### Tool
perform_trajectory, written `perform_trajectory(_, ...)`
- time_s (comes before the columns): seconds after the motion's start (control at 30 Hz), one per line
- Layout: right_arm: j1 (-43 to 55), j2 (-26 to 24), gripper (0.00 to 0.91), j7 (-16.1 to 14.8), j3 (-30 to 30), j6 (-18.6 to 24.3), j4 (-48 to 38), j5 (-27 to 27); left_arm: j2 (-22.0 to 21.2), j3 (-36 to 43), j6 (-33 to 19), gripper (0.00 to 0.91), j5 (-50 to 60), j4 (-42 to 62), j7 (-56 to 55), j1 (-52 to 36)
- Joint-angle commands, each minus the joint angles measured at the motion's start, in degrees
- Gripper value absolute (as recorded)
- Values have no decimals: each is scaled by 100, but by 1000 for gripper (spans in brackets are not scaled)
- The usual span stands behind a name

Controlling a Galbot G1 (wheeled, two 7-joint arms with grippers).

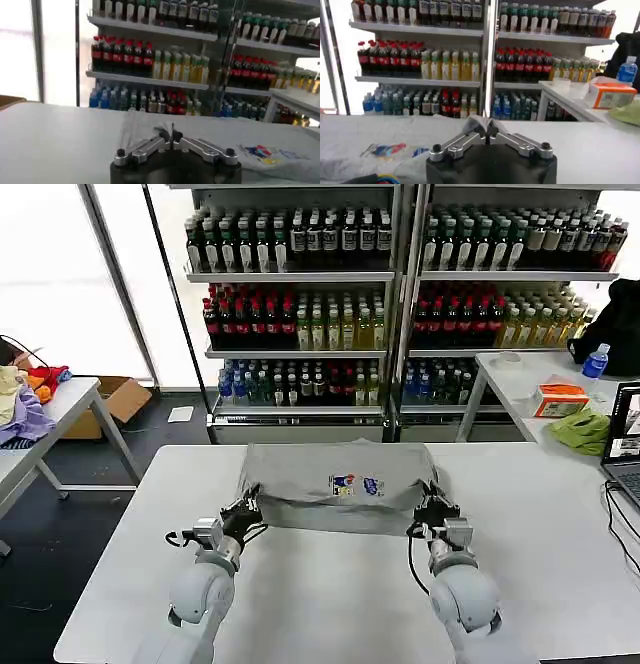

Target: Fold and organize the clothes.

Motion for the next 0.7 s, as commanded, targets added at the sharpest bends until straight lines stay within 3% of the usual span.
perform_trajectory(0.03, 707, -18, 0, -25, -76, -133, -631, 90, 3, 71, -24, 0, -22, 587, -17, -472)
perform_trajectory(0.07, 746, 0, 0, -30, -95, -151, -689, 90, 3, 78, 0, 0, -20, 604, -12, -496)
perform_trajectory(0.1, 780, 16, 474, -35, -129, -146, -774, 88, 6, 90, 8, 322, -22, 680, -11, -524)
perform_trajectory(0.13, 802, 27, 907, -55, -145, -148, -842, 83, 4, 90, 6, 766, -24, 725, -10, -544)
perform_trajectory(0.17, 832, 40, 907, -63, -172, -181, -871, 74, 1, 86, 8, 907, -19, 759, -11, -563)
perform_trajectory(0.47, 782, 156, 907, -86, -218, -709, -748, 104, 38, 52, 416, 907, -27, 599, -60, -541)
perform_trajectory(0.53, 783, 194, 907, 100, -201, -750, -725, 316, 42, 46, 515, 907, -84, 543, -129, -532)
perform_trajectory(0.6, 840, 330, 907, 653, -164, -597, -761, 743, 42, 31, 559, 907, -119, 480, -214, -520)
perform_trajectory(0.7, 844, 379, 907, 823, -163, -339, -721, 793, 52, -3, 576, 907, -112, 352, -283, -469)
